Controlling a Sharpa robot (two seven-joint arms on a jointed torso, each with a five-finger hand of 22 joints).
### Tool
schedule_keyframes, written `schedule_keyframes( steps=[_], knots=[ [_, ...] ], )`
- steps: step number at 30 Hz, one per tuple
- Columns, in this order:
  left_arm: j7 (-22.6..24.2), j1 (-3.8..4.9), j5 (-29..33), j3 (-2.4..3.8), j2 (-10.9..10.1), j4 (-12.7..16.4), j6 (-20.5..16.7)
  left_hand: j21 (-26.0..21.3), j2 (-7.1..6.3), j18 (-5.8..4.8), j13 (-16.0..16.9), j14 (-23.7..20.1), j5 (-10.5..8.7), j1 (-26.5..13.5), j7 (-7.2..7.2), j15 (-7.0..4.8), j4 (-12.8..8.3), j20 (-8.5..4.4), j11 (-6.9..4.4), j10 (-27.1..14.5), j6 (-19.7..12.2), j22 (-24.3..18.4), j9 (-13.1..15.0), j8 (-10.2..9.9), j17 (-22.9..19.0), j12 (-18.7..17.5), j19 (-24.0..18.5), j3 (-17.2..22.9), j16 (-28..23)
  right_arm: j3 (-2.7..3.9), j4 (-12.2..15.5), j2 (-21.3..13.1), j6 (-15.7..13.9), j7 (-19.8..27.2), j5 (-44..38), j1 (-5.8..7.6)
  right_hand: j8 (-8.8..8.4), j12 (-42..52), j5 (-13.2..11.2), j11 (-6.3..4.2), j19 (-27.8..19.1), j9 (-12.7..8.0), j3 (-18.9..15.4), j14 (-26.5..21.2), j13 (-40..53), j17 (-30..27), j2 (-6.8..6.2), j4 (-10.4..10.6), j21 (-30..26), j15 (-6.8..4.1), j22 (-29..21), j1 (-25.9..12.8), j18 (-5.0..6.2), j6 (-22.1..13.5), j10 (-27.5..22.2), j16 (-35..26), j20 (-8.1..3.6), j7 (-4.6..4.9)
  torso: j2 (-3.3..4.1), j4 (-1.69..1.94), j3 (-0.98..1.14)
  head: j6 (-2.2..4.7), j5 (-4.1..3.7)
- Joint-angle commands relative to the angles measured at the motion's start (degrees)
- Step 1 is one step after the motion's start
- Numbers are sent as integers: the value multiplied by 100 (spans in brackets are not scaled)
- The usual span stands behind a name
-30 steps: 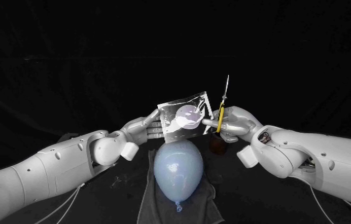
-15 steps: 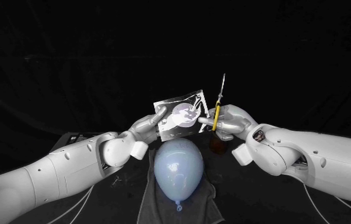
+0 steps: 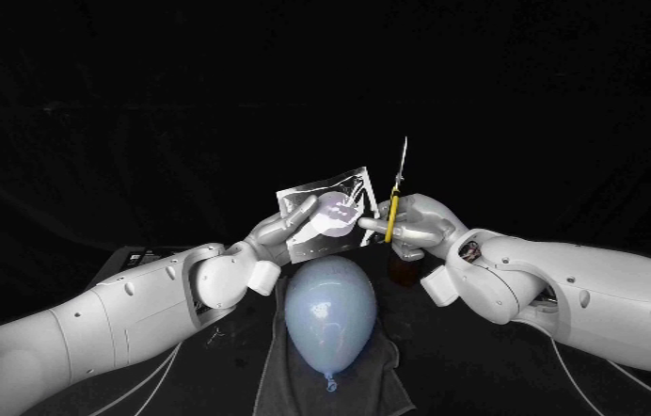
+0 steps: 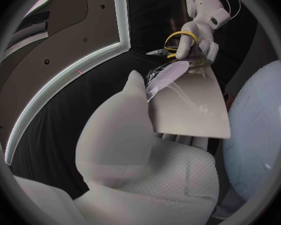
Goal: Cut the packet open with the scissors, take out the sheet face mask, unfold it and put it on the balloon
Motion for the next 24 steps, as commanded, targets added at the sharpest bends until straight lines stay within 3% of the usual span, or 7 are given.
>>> schedule_keyframes(
  steps=[1, 8, 15, 19, 20, 22, 24],
  knots=[
    [5, 10, 29, 19, 28, 28, 340, -19, 11, -106, 0, -57, 1, 63, 750, 0, 4, 10, 35, 2, 21, -7, 7, 42, -11, 3, -45, 36, -36, 7, -9, 37, 114, 59, 5, -2, 27, 5131, 19, -662, 16, 262, 50, 281, 524, 22, 47, -38, -2, -31, 882, 3, 31, 4, 1679, 31, -33, -59, 4, -13, -5, -5, -4],
    [-69, 22, 20, 41, 21, 35, 513, -22, 45, -112, 1, -70, 0, 91, 765, 4, 2, 8, 41, 12, 49, -4, 12, 63, -21, 6, -33, 82, -51, 6, -31, 58, 134, 14, -4, -7, 27, 5131, 19, -662, 16, 262, 50, 281, 524, 22, 47, -38, -2, -31, 882, 3, 31, 4, 1679, 31, -33, -59, 2, 9, 3, -19, -8],
    [-137, 33, -10, 47, 17, 38, 604, -18, 105, -107, 2, -30, -2, 125, 775, 4, -3, 7, 45, 31, 98, 1, 21, 93, -19, 11, -9, 152, -51, 5, -52, 71, 182, -28, -37, -10, 30, 5137, 19, -662, 17, 269, 54, 282, 529, 30, 47, -44, 1, -30, 884, -1, 31, 1, 1680, 34, -34, -59, -6, -8, 0, -45, -22],
    [-159, 39, -16, 48, 20, 27, 599, -14, 300, -96, 3, 64, -7, 234, 776, -3, -22, 6, 41, 75, 183, 5, 27, 135, -16, 17, 39, 338, -45, 3, -62, 77, 226, -62, -51, -11, 30, 5137, 19, -662, 17, 269, 54, 282, 529, 30, 47, -44, 1, -30, 884, -1, 31, 1, 1680, 34, -34, -59, -1, -4, 1, -45, -44],
    [-165, 40, -17, 48, 22, 24, 593, -6, 463, -86, 6, 98, -8, 335, 769, -13, -51, 5, 32, 109, 291, 9, 62, 192, -15, 29, 80, 453, -36, 3, -64, 81, 232, -69, -53, -12, 30, 5137, 19, -662, 17, 269, 54, 282, 529, 30, 47, -44, 1, -30, 884, -1, 31, 1, 1680, 34, -34, -59, -1, 1, 3, -48, -48],
    [-192, 45, -29, 48, 29, 19, 572, 2, 546, -73, 6, 130, -10, 435, 766, -21, -75, 4, 25, 142, 418, 12, 93, 256, -15, 34, 122, 528, -28, 1, -68, 93, 241, -83, -58, -15, 30, 5137, 19, -662, 17, 269, 54, 282, 529, 30, 47, -44, 1, -30, 884, -1, 31, 1, 1680, 34, -34, -59, 0, 4, 4, -55, -55],
    [-239, 49, -71, 48, 38, 17, 489, 38, 738, -26, 11, 253, -9, 731, 727, -62, -177, 3, -15, 269, 860, 26, 177, 458, -6, 61, 304, 731, 17, 0, -69, 103, 246, -91, -61, -19, 33, 5144, 19, -662, 19, 276, 56, 284, 534, 41, 45, -48, 3, -30, 886, -5, 30, 0, 1681, 38, -34, -59, -1, 9, 4, -68, -62]
  ],
)
